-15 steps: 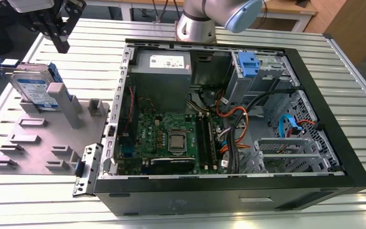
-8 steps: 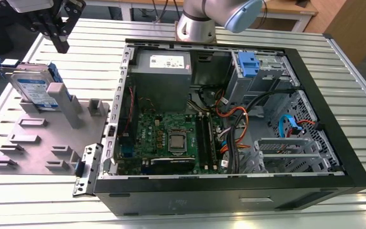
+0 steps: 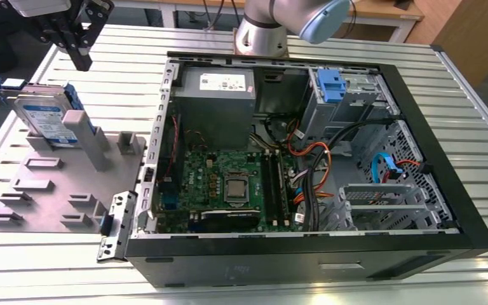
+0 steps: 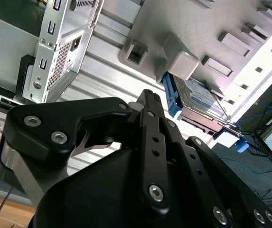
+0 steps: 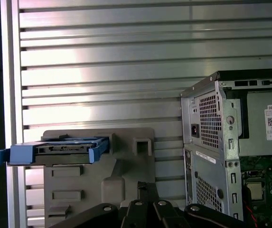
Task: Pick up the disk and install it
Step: 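Reach for the disk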
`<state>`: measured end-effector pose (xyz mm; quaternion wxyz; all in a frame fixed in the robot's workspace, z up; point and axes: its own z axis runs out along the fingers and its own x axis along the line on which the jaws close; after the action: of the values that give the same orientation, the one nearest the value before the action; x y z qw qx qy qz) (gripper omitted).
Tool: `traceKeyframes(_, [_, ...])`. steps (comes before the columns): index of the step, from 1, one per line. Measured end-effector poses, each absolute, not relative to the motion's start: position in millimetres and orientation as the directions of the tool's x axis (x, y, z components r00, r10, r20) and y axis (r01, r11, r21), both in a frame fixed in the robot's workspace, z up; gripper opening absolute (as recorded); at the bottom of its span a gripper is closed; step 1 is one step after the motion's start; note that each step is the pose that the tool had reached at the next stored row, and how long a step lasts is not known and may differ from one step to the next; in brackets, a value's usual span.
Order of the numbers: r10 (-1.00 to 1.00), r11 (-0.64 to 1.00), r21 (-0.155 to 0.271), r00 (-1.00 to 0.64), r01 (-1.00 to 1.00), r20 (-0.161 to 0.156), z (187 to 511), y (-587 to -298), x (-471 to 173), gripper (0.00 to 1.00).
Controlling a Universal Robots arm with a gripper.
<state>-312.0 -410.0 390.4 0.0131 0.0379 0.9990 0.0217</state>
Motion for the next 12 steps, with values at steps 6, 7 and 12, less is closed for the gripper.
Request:
traceKeyframes(6, [0.076,0.996,0.044,-0.997,0.075,-0.024,390.4,-410.0,-312.0,0.11])
traceKeyframes(7, [0.076,0.996,0.044,-0.997,0.075,-0.025,390.2,-410.0,-312.3,0.11])
traceKeyframes(12, [0.076,0.996,0.044,-0.997,0.075,-0.024,388.5,-410.3,-319.8,0.11])
